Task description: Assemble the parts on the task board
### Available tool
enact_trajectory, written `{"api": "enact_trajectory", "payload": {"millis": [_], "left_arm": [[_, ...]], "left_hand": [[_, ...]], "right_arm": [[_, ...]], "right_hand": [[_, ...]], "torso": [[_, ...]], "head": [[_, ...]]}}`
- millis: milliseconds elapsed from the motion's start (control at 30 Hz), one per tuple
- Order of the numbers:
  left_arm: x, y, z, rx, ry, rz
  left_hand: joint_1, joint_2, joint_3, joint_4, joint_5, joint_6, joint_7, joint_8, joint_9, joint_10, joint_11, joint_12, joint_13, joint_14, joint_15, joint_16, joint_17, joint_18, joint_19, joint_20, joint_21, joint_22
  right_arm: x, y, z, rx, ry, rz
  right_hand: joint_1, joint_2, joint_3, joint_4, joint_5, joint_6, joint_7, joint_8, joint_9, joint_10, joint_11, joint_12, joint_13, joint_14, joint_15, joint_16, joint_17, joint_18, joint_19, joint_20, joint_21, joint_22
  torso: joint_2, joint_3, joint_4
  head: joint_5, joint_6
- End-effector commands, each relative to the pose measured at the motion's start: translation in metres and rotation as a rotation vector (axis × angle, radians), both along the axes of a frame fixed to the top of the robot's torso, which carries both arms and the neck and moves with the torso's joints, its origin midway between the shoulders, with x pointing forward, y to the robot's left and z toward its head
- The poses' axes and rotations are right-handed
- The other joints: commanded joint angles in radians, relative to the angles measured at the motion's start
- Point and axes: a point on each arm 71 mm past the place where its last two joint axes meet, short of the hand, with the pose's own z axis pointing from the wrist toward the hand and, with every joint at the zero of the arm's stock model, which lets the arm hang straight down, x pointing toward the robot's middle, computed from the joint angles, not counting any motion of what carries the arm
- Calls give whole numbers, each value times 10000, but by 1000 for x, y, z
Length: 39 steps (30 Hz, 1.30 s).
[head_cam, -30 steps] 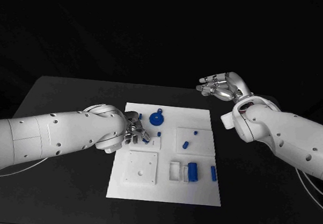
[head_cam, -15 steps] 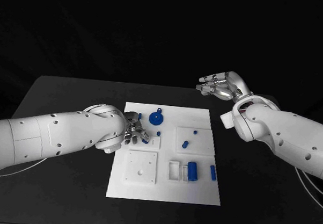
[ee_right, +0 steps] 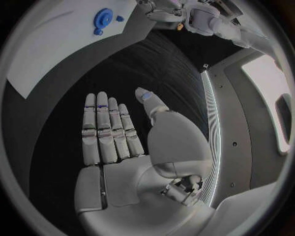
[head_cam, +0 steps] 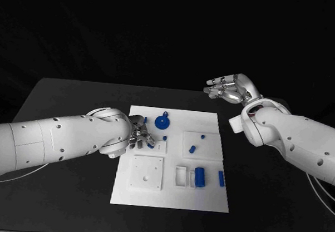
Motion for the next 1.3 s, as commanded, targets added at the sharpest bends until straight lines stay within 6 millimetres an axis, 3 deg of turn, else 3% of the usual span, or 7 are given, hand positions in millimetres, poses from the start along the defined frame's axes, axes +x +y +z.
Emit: {"api": "enact_trajectory", "payload": {"millis": [33,567,733,800,1000,1100,1300], "left_arm": [[-1,2,-3,233,70,-45],[-4,0,-5,451,294,-353],[-4,-1,-5,547,303,-448],[-4,-1,-5,570,317,-473],[-5,-2,-7,631,351,-563],[-5,-3,-8,643,372,-611],[-6,-3,-9,695,375,-711]], "left_hand": [[14,151,783,-794,63,2414,-1226,186,9598,473,-112,73,1,99,-1,49,49,-17,24,61,-49,191],[12,213,715,-713,-83,2454,-1250,320,9660,472,-116,182,-28,137,17,173,244,-8,28,97,-54,193],[101,281,575,-539,-415,2463,-1257,339,9686,474,-118,221,-94,153,20,173,254,-3,48,111,-70,190],[181,334,488,-415,-814,2472,-1259,338,9683,473,-118,239,-124,158,24,178,263,-11,51,118,-89,188],[273,366,405,-280,-935,2487,-1258,322,9649,473,-114,250,-170,159,34,170,251,-1,63,136,-113,189],[259,384,403,-246,-915,2494,-1258,316,9633,474,-114,253,-180,165,35,176,266,4,66,145,-119,189],[62,405,482,-276,-815,2536,-1265,300,9583,476,-113,274,-236,177,44,192,308,35,73,180,-138,190]], "right_arm": [[0,2,0,12,-8,203],[-1,2,-2,14,37,228],[-1,3,-2,15,44,238],[-1,3,-2,15,48,240],[-1,3,-2,17,57,248],[-1,3,-2,19,63,250],[-1,3,-3,25,81,259]], "right_hand": [[-105,-2,11,52,66,44,10,-18,-9,-59,38,-32,-16,-72,19,-29,-14,-68,-63,-10,25,-14],[-127,-30,79,87,208,43,11,-20,-10,-63,40,-30,-16,-91,25,-28,-14,-68,-82,-3,22,-15],[-138,-32,98,99,241,45,12,-19,-10,-60,40,-29,-16,-95,26,-28,-14,-68,-86,-2,22,-15],[-141,-39,112,105,266,46,11,-20,-10,-59,39,-29,-16,-96,26,-29,-14,-68,-86,-2,23,-14],[-154,-53,140,120,320,47,10,-20,-10,-61,39,-31,-16,-98,26,-28,-14,-68,-89,0,23,-15],[-189,-87,294,124,782,46,13,-20,-11,-61,41,-36,-17,-101,23,-28,-15,-65,-93,-4,22,-15],[-246,-164,481,142,858,44,12,-18,-10,-59,41,-39,-18,-102,22,-29,-15,-65,-95,-6,23,-15]], "torso": [[-2,2,7],[0,7,0],[-3,10,2],[-4,10,1],[6,7,-4],[4,7,0],[3,8,3]], "head": [[-6,-14],[-18,-38],[-28,-42],[-30,-44],[-52,-51],[-52,-49],[-59,-74]]}}
